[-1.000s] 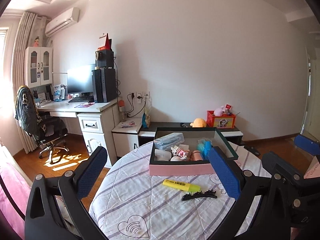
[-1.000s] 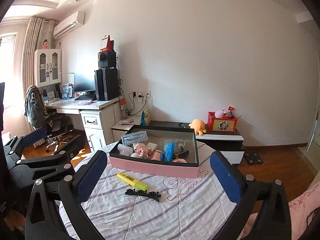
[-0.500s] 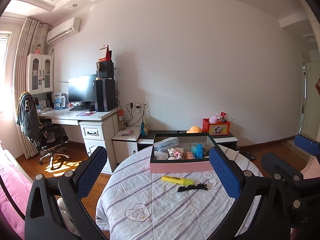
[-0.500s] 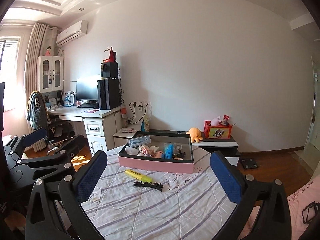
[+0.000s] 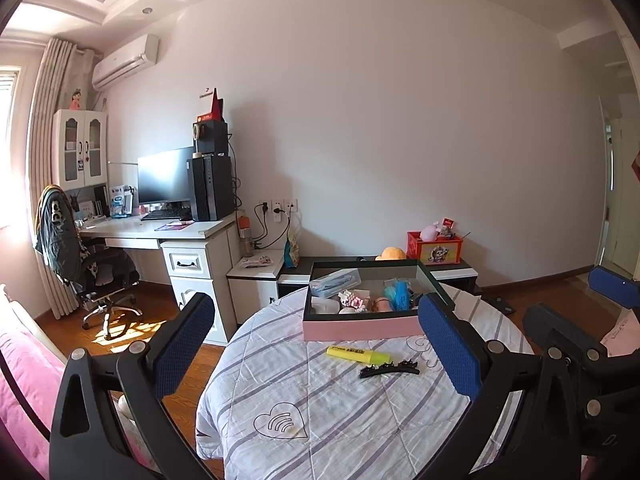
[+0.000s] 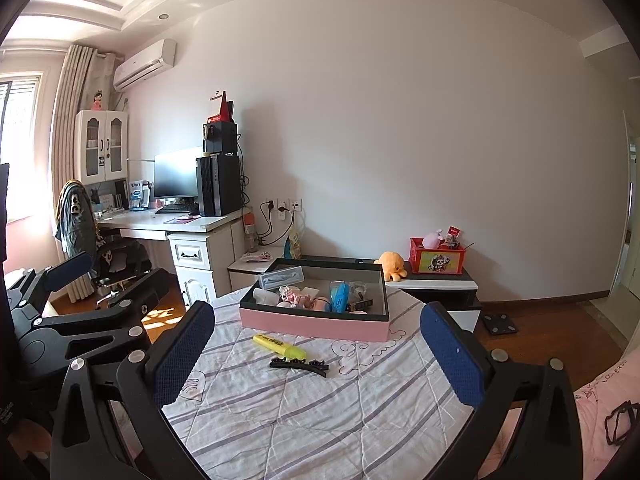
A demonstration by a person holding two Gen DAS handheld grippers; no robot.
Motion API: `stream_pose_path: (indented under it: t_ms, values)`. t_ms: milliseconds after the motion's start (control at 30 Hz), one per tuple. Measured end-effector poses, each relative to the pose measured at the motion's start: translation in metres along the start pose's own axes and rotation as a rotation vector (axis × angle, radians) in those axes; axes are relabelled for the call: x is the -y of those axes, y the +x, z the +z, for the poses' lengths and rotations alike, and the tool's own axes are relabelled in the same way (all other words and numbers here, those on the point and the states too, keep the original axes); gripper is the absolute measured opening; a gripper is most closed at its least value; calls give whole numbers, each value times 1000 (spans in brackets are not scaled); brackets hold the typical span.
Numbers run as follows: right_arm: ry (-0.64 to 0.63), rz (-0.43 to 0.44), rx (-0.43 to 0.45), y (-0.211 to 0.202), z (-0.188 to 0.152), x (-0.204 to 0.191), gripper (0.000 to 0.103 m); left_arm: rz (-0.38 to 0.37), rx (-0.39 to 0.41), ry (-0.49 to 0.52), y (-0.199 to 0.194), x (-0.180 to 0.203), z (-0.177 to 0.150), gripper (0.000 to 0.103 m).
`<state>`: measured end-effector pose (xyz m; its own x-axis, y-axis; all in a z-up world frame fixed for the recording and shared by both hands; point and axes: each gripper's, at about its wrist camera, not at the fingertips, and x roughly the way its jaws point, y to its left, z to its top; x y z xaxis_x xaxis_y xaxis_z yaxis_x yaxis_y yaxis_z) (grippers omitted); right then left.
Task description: Organize rigid objects
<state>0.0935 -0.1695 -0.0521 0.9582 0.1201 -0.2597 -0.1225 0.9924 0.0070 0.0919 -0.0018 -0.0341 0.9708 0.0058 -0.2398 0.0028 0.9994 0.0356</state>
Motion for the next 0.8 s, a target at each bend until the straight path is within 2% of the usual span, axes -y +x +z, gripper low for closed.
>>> stream_pose_path:
  t_ms: [233,467,600,800]
  values:
    - [-1,7,-70,27,-13,0,103,-13,-76,0,31,-4,-15,103]
    - [-11,23,-207,80,-42,-3,103,-55,-258,-12,89,-9,-53,103]
    - [-5,41,-299,118,-62,-2,103,-47,-345,-3,121,-11,-78,103]
    - [-13,57,-429,180,-87,0,103,-3,-427,-15,160,-27,-103,103]
